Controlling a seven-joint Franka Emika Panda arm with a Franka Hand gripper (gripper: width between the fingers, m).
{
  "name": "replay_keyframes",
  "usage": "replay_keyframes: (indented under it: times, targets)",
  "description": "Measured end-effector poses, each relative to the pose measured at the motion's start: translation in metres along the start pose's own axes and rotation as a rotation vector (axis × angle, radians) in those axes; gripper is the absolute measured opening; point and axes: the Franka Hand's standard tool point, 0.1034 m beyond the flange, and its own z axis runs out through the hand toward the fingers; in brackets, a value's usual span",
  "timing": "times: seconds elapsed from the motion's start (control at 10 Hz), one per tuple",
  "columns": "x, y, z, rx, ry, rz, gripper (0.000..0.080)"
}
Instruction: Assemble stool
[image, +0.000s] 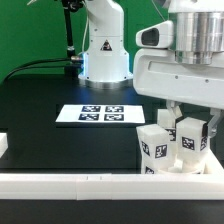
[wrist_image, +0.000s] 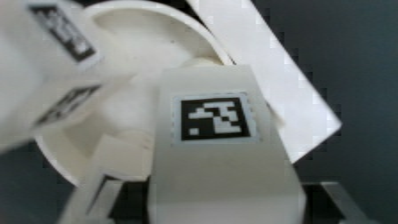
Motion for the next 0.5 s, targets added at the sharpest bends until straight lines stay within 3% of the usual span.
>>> replay_keyframes:
  times: [0.3, 0.5]
  targets:
    - [0.0003, 0.0031, 0.0002, -0.001, 0.005, 0.477, 0.0338]
    - [0.0012, 0.0042, 0.0001, 0.003, 0.005, 0.591, 0.0338]
